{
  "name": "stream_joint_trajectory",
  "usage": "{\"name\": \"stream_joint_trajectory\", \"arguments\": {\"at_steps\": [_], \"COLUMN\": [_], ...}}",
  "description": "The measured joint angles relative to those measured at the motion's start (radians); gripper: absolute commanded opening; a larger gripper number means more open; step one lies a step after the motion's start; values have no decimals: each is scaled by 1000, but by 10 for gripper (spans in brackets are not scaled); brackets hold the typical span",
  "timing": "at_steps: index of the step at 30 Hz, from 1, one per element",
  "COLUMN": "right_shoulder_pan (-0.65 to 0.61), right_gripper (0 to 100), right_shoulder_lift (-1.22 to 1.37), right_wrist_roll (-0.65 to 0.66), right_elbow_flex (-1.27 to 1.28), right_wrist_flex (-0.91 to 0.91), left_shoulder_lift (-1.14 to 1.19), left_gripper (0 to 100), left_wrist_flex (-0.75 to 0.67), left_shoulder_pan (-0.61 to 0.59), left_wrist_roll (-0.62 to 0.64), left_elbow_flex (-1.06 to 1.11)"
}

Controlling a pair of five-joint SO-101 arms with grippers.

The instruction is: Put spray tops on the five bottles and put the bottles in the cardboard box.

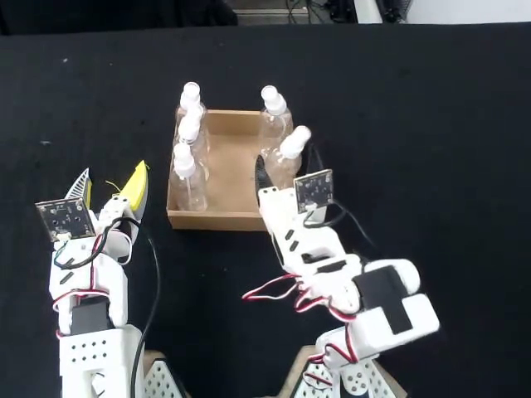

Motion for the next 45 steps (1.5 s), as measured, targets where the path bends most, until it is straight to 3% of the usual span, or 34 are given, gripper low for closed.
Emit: {"name": "stream_joint_trajectory", "arguments": {"at_steps": [45], "right_shoulder_pan": [-78], "right_gripper": [301], "right_shoulder_lift": [-100], "right_wrist_roll": [-28], "right_elbow_flex": [66], "right_wrist_flex": [0], "left_shoulder_lift": [0], "left_gripper": [220], "left_wrist_flex": [0], "left_shoulder_pan": [0], "left_wrist_roll": [0], "left_elbow_flex": [0]}}
